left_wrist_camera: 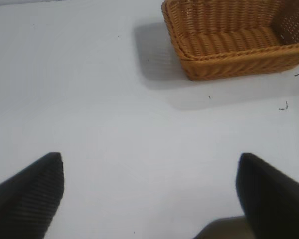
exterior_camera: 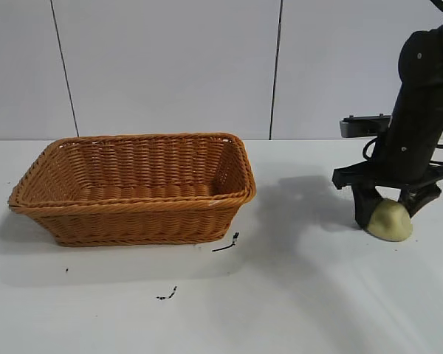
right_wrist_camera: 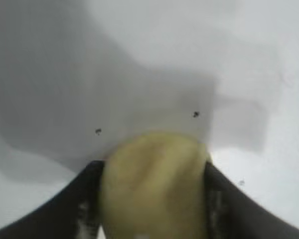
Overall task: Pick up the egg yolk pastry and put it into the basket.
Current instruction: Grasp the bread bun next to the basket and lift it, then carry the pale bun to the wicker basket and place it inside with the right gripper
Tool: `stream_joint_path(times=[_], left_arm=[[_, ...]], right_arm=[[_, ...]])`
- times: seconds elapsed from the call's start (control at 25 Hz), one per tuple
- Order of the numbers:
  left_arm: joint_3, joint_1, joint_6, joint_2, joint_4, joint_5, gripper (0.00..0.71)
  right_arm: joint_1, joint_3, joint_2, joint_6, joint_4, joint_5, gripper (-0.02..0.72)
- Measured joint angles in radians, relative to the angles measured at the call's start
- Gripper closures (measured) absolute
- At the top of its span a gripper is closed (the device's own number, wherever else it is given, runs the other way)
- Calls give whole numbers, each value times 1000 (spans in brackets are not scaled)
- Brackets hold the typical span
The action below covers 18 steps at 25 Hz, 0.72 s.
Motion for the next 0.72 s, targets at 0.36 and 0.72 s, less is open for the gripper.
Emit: stream_joint_path(times=[0.36, 0.72], left_arm=[[0, 0, 0, 0, 0, 0, 14], [0, 0, 0, 0, 0, 0, 14]], right_arm=[[0, -96, -90, -11, -1, 101, 602], [7, -446, -157, -17, -5, 331, 605]])
